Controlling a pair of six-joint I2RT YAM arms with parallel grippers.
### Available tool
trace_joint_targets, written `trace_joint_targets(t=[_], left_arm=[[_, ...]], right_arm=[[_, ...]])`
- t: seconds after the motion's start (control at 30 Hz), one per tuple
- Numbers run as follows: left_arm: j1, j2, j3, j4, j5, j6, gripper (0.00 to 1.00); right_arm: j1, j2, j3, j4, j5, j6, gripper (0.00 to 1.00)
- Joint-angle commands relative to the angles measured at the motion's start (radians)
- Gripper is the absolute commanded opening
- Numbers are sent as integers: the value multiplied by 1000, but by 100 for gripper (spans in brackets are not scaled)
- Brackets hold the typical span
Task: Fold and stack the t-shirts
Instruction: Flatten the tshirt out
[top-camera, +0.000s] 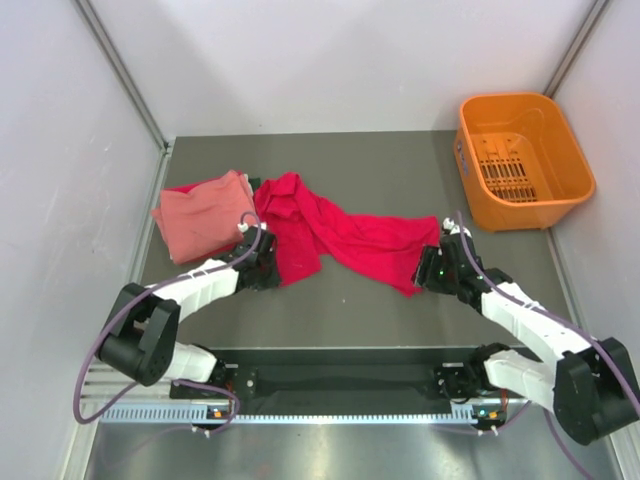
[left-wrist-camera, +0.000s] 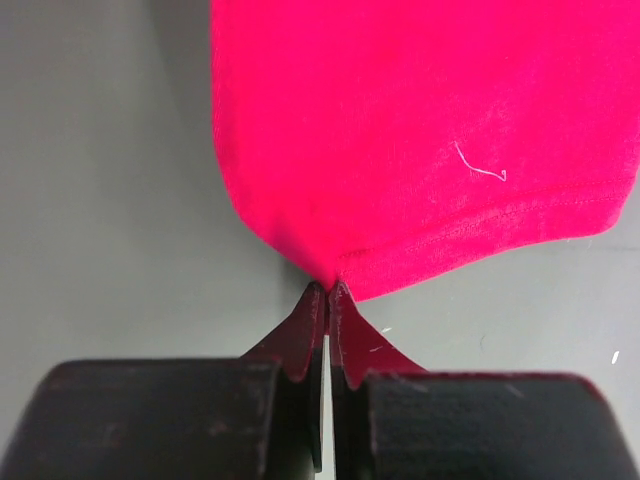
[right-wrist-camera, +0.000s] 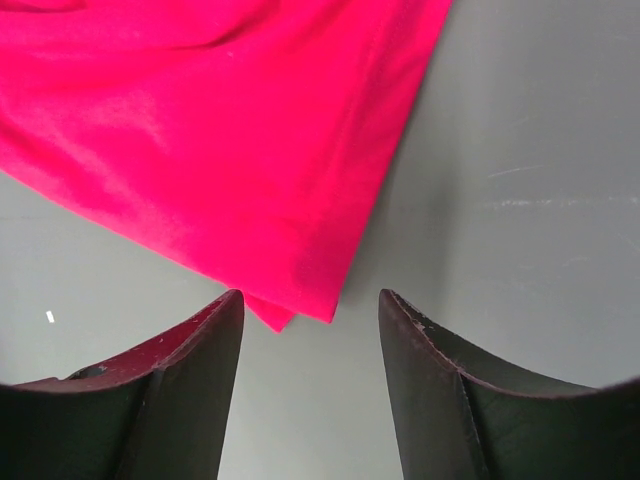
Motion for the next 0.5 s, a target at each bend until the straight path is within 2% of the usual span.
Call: trace_joint_targets(t=[0.0,0.17,0.23,0.33,0.37,0.47], left_arm=[[-5,-51,10,-18,-30,4,0],[-2,-129,35,-98,-48,22,0],[-2,-145,38,-113,-47,27,0],[0,-168,35,-118,-45,30,0],[1,-169,32,-118,-47,31,0],[0,-178,21,-112,-41,34,0]], right_arm=[[12,52,6,69,18,6,57],[13,135,6,109,-5,23,57],[15,149,0,135,-25,29,51],[13,161,0,156,-41,34,31],[13,157,3,152,-41,36,21],[13,114,33,102,-41,33,5]])
